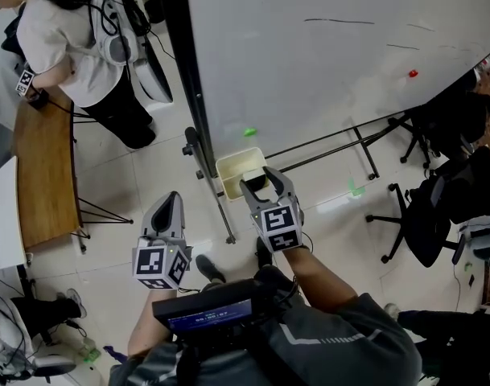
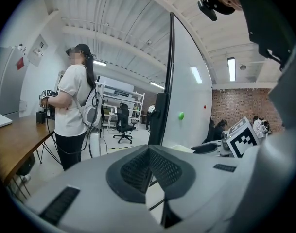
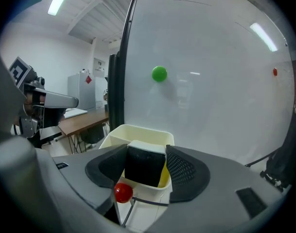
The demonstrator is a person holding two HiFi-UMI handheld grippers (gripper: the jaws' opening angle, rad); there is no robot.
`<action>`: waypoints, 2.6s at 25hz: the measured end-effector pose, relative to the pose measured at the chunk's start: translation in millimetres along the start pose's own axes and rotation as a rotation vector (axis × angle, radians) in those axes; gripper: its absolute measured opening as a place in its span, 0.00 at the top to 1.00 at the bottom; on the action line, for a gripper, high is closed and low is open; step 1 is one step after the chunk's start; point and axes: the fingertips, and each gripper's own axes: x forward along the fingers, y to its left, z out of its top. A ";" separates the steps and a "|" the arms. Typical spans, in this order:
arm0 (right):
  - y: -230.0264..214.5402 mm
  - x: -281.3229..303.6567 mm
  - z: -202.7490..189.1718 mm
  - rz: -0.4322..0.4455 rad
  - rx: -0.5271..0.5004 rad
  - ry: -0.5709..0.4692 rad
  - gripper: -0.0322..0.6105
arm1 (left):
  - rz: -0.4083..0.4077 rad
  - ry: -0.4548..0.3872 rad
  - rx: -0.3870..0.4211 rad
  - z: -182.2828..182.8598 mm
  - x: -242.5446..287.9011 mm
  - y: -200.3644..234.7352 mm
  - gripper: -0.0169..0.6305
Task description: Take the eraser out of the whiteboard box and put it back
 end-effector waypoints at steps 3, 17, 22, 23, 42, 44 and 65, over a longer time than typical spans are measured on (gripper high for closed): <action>0.5 1.5 0.3 -0.009 0.003 -0.006 0.52 | -0.001 -0.004 0.003 -0.3 -0.4 3.4 0.92; -2.4 -65.9 101.6 0.069 0.043 -0.215 0.53 | -0.055 -0.156 0.006 88.8 -29.6 -6.2 0.92; 9.2 -101.1 144.8 0.137 0.009 -0.293 0.53 | -0.054 -0.229 0.037 131.0 -56.3 -22.1 0.92; 10.2 -106.9 151.6 0.145 0.009 -0.306 0.53 | -0.046 -0.239 0.048 137.9 -62.1 -22.8 0.92; 2.4 -152.2 225.9 0.156 -0.035 -0.457 0.53 | -0.070 -0.305 0.117 182.1 -80.6 -38.9 0.92; 0.8 -152.5 226.0 0.155 -0.028 -0.464 0.53 | -0.071 -0.308 0.116 182.7 -78.9 -39.6 0.92; 1.7 -162.2 225.8 0.153 -0.034 -0.471 0.53 | -0.088 -0.295 0.104 175.6 -80.9 -50.1 0.92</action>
